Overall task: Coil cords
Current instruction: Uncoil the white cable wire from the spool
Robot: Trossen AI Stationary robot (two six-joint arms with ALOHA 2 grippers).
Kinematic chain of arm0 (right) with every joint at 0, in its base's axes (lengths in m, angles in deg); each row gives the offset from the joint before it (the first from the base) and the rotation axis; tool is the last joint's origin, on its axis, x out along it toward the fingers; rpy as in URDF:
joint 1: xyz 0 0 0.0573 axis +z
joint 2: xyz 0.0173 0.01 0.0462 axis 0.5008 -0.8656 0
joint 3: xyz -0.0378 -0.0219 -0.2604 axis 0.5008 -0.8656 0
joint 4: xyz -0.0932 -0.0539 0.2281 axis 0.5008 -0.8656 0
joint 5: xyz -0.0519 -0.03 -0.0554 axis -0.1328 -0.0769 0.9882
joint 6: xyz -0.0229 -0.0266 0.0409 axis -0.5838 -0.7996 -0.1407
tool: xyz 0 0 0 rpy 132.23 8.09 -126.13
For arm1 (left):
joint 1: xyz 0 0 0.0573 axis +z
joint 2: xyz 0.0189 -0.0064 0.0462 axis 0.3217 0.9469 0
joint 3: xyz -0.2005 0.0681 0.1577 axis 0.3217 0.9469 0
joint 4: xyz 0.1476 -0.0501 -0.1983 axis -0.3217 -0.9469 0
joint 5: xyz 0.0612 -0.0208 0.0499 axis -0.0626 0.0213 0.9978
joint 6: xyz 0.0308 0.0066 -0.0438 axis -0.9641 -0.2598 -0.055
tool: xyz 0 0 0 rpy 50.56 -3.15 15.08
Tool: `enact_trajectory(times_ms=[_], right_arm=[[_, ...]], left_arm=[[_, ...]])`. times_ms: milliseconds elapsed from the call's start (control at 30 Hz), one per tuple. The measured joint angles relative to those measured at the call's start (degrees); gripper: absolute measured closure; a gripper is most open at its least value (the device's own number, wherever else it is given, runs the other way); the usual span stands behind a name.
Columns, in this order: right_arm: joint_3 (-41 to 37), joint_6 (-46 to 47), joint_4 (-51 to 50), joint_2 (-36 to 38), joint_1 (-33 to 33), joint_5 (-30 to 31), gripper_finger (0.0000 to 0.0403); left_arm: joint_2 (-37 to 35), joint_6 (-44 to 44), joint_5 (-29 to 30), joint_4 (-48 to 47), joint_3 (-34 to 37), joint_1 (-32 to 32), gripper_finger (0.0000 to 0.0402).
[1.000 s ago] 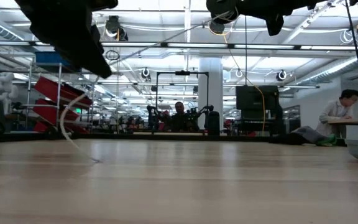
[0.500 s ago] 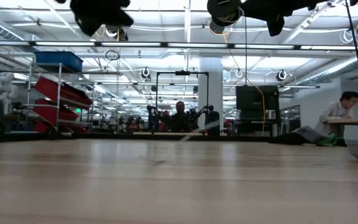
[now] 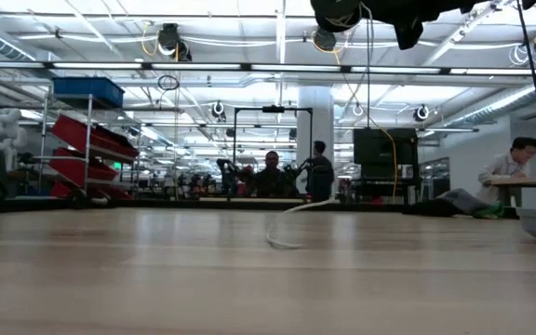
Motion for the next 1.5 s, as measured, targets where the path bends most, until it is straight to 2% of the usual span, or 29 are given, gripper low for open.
enact_trajectory(times_ms=[200,333,500,667,1133,1300,1500], right_arm=[[0.01,-3.28,2.60,-0.84,1.85,-0.25,0.0403],[0.04,-5.45,5.40,-2.67,2.48,-2.94,0.0403],[0.07,-5.35,6.60,-4.98,2.45,-4.13,0.0403],[0.07,-5.11,8.40,-7.11,2.58,-4.48,0.0403],[0.04,-5.68,9.92,-8.28,2.63,-5.35,0.0403],[0.04,-5.29,9.88,-8.28,2.65,-5.81,0.0403],[0.04,-4.79,9.36,-8.28,2.71,-6.05,0.0403]], left_arm=[[6.39,0.14,-6.00,9.68,-0.01,3.45,0.0233],[10.58,-0.48,-6.13,15.50,-0.01,4.05,0.0233],[12.47,-1.38,-6.50,16.73,-0.01,4.87,0.0233],[13.57,0.42,-11.88,17.54,-0.01,5.87,0.0234],[13.93,1.17,-11.14,16.03,-0.03,6.49,0.0234],[12.31,-1.16,-10.93,15.92,-0.03,5.81,0.0234],[10.37,-1.71,-6.51,15.02,-0.03,4.94,0.0234]])
